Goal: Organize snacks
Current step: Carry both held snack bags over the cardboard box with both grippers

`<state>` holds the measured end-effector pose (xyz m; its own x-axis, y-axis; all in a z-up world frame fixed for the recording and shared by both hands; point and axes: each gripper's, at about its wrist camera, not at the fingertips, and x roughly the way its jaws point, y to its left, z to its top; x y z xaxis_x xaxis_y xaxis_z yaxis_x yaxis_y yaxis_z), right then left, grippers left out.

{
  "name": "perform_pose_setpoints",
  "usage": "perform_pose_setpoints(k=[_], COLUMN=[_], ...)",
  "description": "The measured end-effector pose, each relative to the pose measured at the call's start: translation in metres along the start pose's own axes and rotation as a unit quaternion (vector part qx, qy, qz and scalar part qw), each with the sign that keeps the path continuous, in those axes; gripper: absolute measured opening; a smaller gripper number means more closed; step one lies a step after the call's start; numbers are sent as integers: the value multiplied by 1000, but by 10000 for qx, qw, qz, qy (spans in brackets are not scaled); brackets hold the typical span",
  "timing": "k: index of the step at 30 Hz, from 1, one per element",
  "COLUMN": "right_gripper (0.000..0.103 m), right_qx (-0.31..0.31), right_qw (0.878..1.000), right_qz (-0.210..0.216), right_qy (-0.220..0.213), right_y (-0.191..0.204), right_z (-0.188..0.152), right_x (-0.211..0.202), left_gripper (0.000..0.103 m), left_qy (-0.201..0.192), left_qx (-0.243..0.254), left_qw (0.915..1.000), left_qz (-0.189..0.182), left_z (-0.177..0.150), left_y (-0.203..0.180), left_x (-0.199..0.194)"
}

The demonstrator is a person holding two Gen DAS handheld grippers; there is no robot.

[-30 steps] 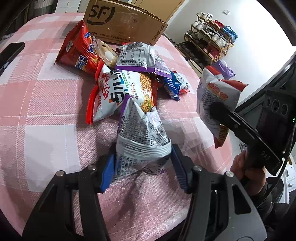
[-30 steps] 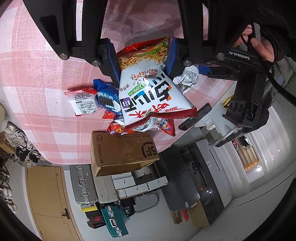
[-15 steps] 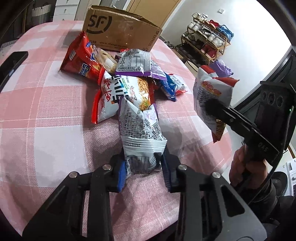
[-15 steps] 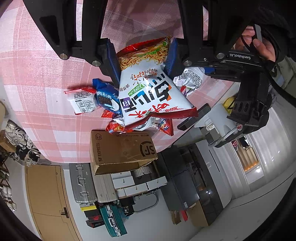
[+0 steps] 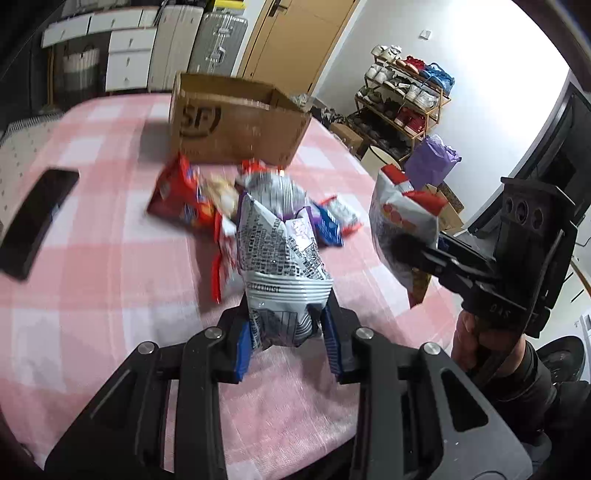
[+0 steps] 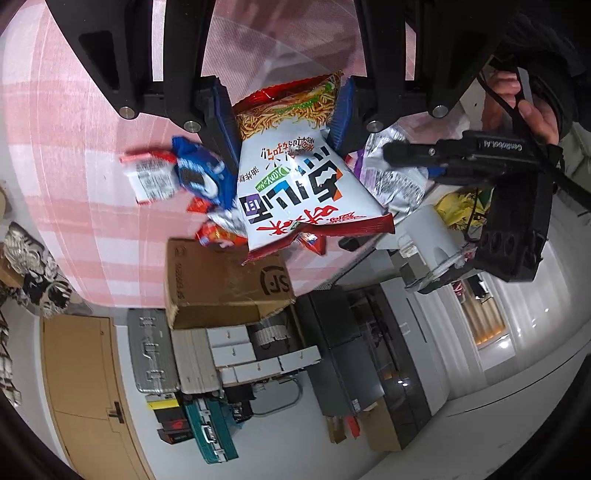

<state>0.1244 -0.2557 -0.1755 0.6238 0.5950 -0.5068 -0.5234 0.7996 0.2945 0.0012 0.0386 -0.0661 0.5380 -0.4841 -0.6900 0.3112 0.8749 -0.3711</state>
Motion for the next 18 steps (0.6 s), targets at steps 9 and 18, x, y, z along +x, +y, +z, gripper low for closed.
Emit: perform_pose_setpoints(k=[9,18], right_gripper=[45,45], right_qx=[-319,-326], right_qw=[9994,9971], right_qz=[45,164], right_qy=[-150,-664], right_y=[7,-8], right_z=[32,104], right_x=[-4,-13], left_gripper=[29,30], left_qy=[-325,-668], left_qx=[331,331], left_qw=[9989,9969], left_qz=[82,246], left_z=[51,134], left_y=[-12,-1], left_x=[-28,-35])
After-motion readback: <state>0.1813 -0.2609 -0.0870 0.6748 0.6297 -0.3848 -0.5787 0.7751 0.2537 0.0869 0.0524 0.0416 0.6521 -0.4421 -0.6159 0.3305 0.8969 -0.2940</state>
